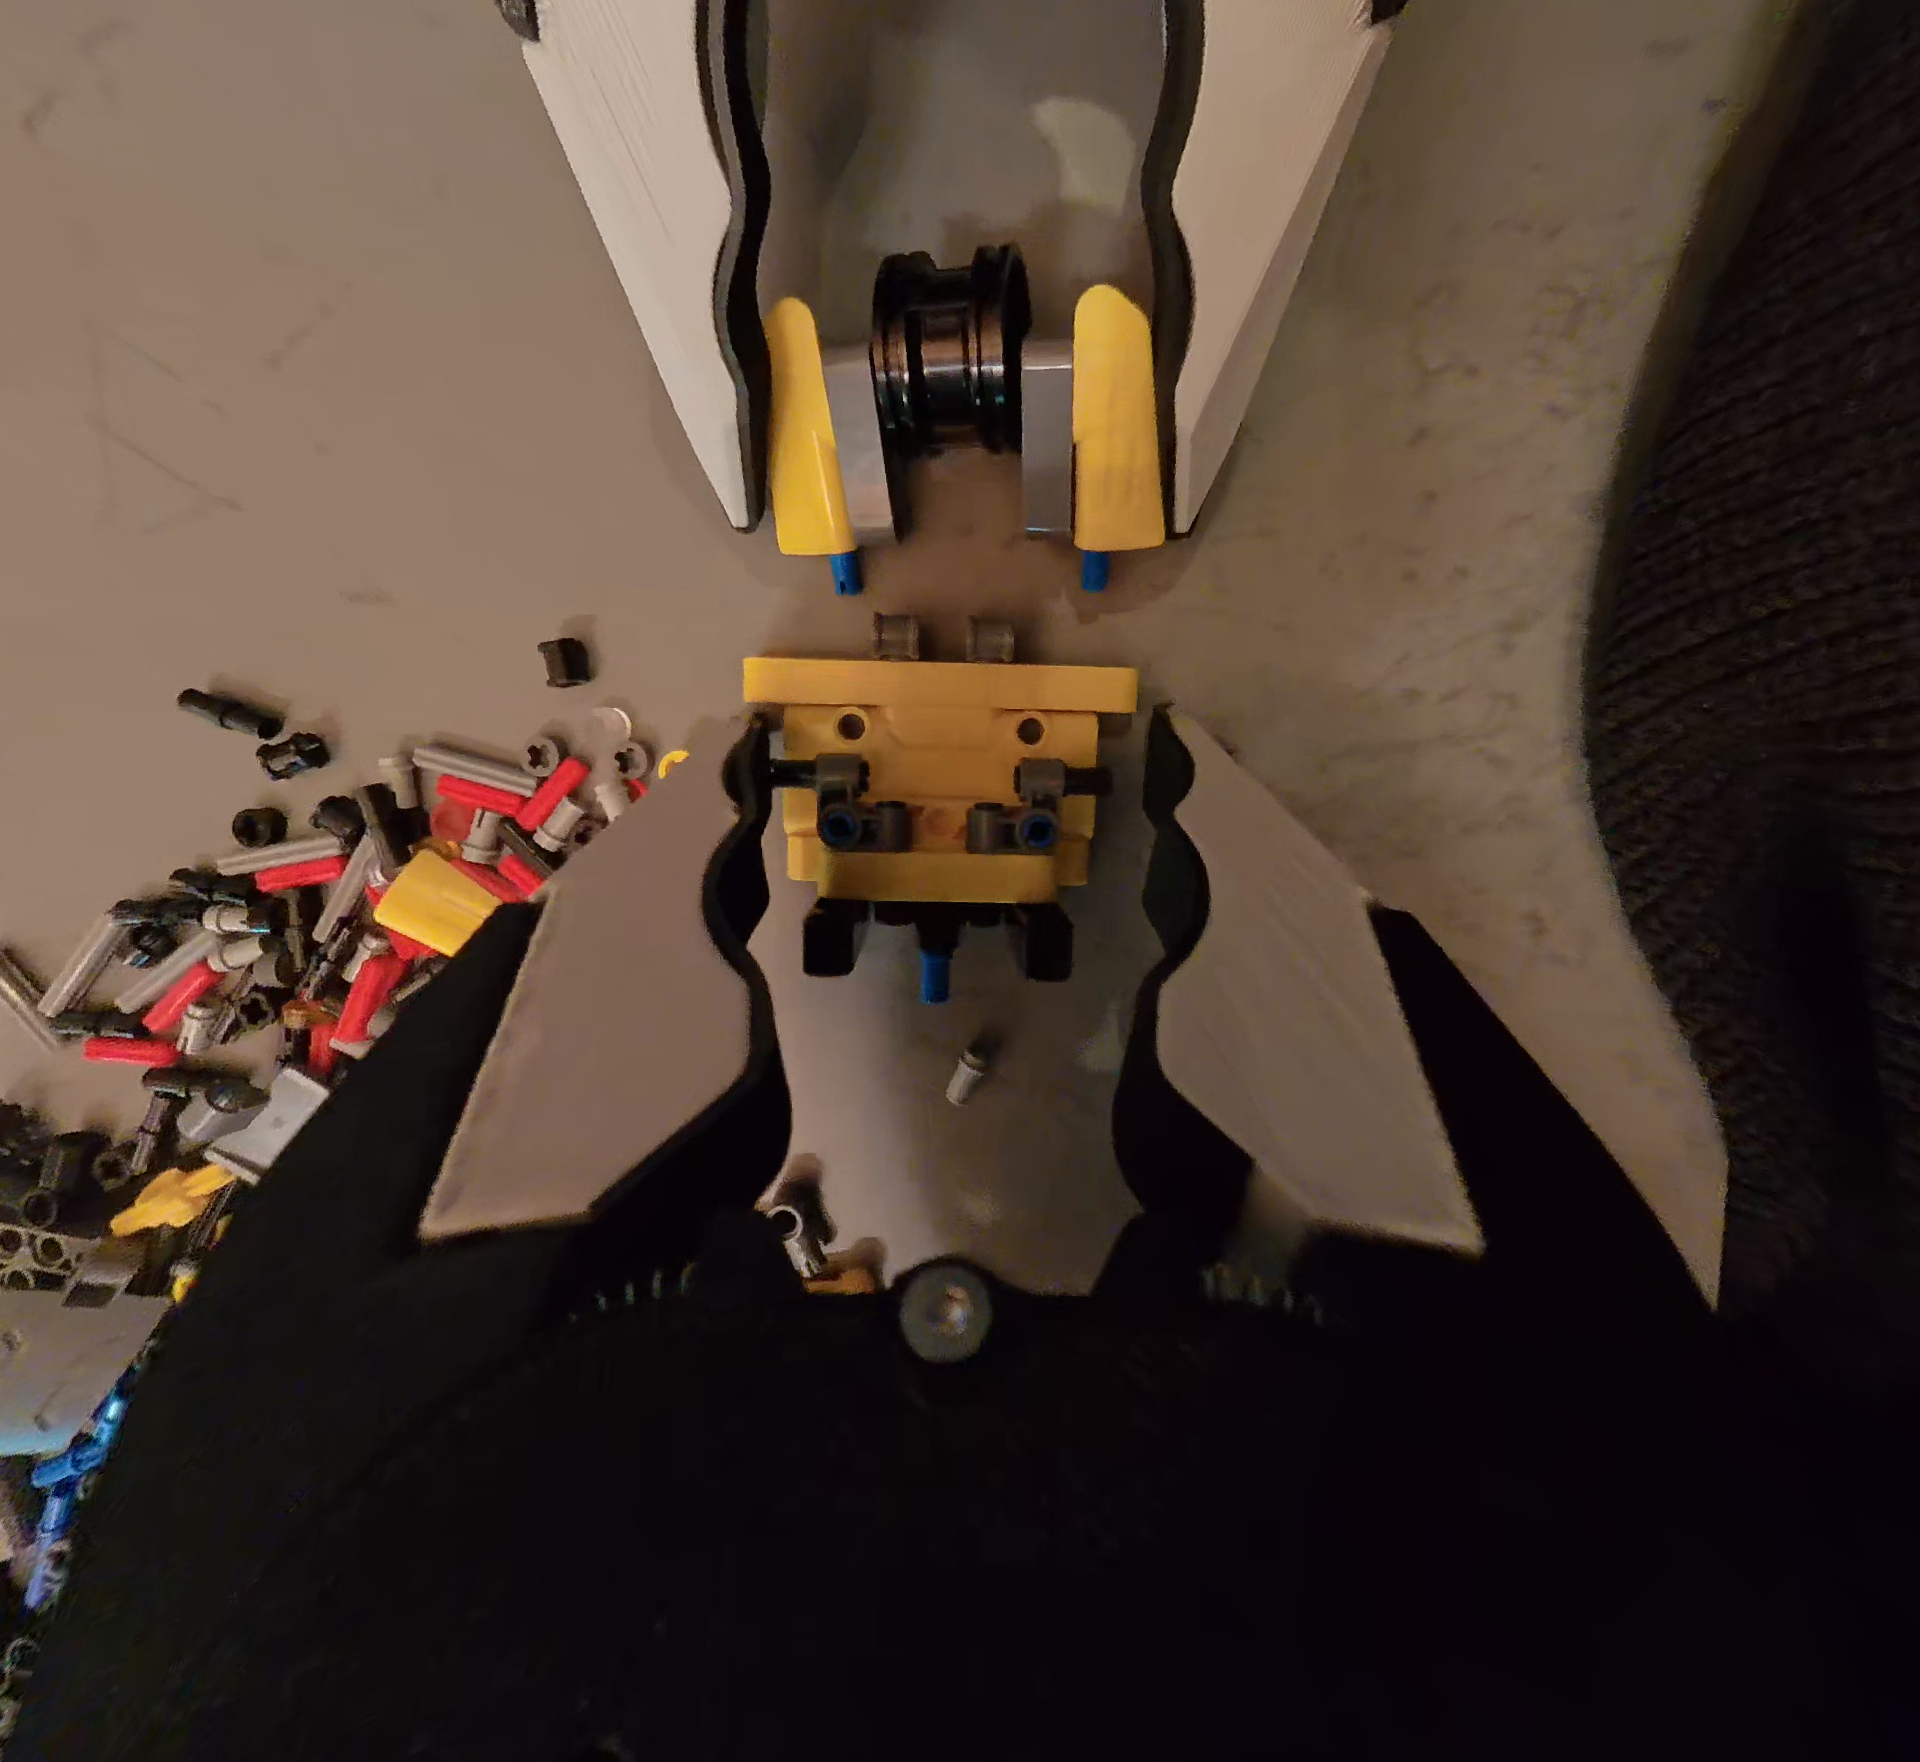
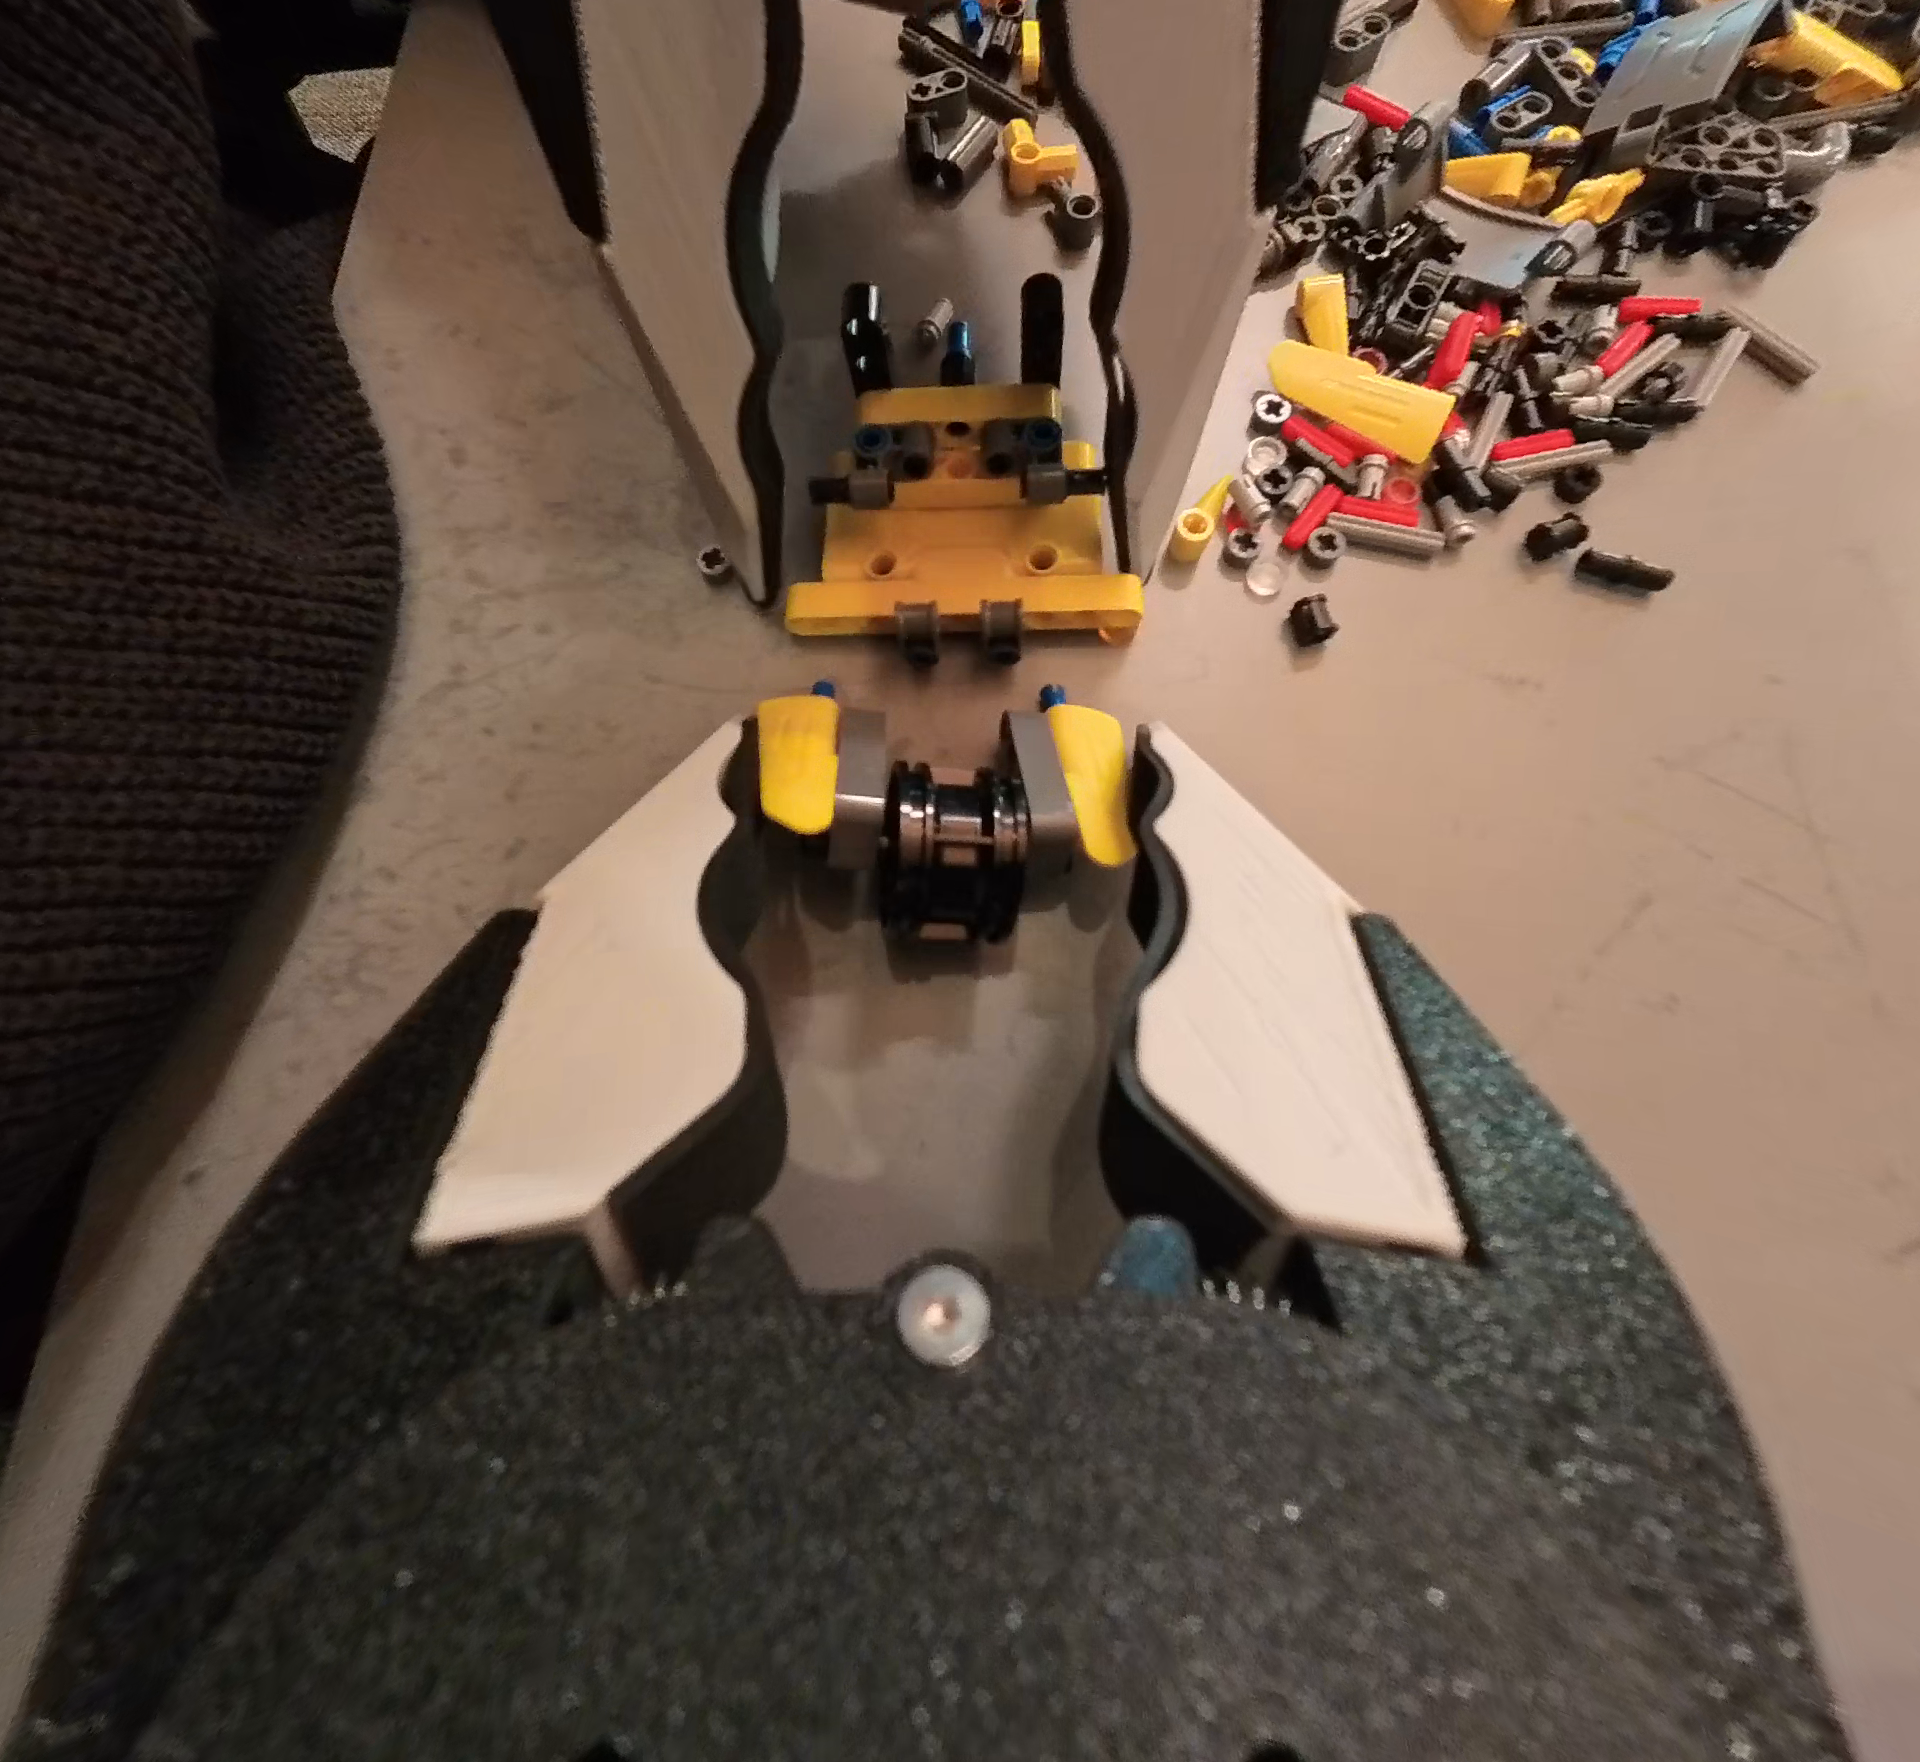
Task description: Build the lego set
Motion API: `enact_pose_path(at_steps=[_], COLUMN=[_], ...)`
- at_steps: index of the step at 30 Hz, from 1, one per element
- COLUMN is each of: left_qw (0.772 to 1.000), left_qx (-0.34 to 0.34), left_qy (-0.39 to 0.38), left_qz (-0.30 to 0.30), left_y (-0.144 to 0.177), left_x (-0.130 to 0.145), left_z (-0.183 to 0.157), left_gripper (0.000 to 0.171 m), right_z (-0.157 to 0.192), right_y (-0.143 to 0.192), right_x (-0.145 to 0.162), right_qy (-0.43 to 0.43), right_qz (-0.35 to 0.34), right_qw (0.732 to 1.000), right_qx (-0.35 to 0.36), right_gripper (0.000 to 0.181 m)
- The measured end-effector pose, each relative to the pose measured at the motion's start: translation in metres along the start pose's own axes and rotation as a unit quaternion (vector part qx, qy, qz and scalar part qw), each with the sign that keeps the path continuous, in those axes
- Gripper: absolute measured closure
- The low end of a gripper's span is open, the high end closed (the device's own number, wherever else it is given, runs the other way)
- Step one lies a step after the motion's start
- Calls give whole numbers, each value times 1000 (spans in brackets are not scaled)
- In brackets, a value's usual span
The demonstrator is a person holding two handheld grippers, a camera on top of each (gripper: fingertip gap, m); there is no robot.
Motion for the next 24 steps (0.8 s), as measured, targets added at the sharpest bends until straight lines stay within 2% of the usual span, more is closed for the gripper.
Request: enact_pose_path(at_steps=[1, 12, 13, 14, 15, 16, 18, 20, 24], left_qw=[1000, 999, 999, 998, 997, 996, 995, 994, 995], left_qx=[0, 1, 6, 11, 14, 17, 23, 25, 19], left_qy=[0, 8, 13, 19, 25, 30, 41, 42, 33], left_qz=[-3, -40, -50, -60, -69, -77, -91, -94, -88], left_y=[0, 0, 1, 1, 2, 2, 3, 3, 2], left_x=[0, 2, 2, 3, 3, 3, 4, 4, 4], left_z=[0, 0, 0, 0, 0, 1, 2, 2, 1], left_gripper=[103, 106, 106, 106, 106, 106, 106, 106, 107], right_z=[0, -1, -1, -1, -2, -4, -4, -5, -7], right_y=[0, 1, 1, 4, 8, 11, 13, 11, 12], right_x=[0, 0, 0, -3, -6, -6, -5, -2, -1], right_qy=[-1, -5, -6, -2, -1, -2, -14, -28, -31], right_qz=[0, -3, -6, -23, -42, -55, -58, -43, -43], right_qw=[1000, 1000, 1000, 1000, 999, 998, 998, 998, 998], right_qx=[-1, -1, -2, -5, 3, 5, -13, -23, -20], right_gripper=[110, 111, 115, 143, 160, 163, 162, 152, 145])
Point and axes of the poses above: each gripper's, where its closed fingertips meet, y back along the fingers, x out of its underside, z = x × y across the jaws, the point moved 6 cm from there along y, back along the fingers, and after that the axes turned 5 degrees about y, right-handed, at the moved point
